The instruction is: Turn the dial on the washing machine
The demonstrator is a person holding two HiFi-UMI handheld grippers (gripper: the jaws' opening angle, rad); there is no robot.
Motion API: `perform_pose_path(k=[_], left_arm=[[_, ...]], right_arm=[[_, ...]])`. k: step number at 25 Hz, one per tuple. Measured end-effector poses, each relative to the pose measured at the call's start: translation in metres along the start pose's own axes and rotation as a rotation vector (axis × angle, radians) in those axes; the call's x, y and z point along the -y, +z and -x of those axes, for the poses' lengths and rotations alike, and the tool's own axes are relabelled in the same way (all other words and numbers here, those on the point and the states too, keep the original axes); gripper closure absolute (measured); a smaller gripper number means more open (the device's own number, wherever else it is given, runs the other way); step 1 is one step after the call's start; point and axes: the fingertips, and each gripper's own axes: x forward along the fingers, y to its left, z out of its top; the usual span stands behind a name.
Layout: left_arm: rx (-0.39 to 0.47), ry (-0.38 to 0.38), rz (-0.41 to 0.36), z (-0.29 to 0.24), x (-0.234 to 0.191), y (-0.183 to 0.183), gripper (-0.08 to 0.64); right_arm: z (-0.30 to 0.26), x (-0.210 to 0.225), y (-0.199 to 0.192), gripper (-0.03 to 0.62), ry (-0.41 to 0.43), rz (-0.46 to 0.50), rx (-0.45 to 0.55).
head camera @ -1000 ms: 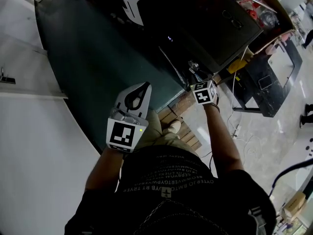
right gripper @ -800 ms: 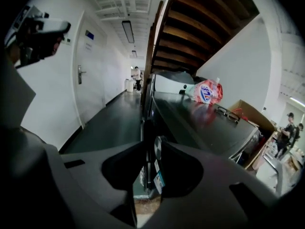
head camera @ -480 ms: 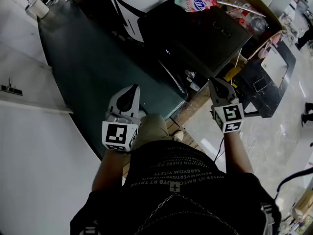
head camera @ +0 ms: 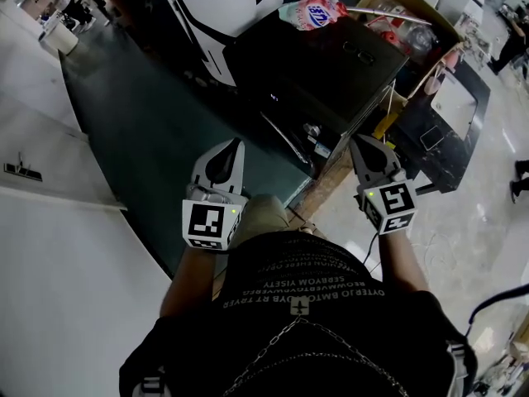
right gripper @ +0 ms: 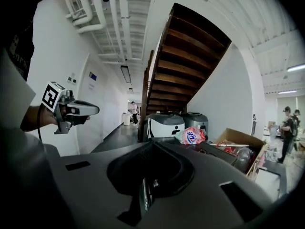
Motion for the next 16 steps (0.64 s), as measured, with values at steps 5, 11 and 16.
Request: perform_pose_path(k=[5,11,16], left_arm=[[-0.043,-0.044,0.007,-0.007,0.010,-0.012,0.554],[-0.045,-0.095,-0.001,-0.029,0.000,-0.014,0.554],[-0.024,-0.098,0.026,-0.065,-0.015,-0.010,0.554]], right_arm=[[0.006,-0.002,-0.009,0.597,-0.003,-0.016,-0.027],[-0.004,0.010,-0.013,0.597,-0.062,-0.031,-0.052],[-0.045,0.027,0.003,0.597,-0.066,-0.011,-0.024]])
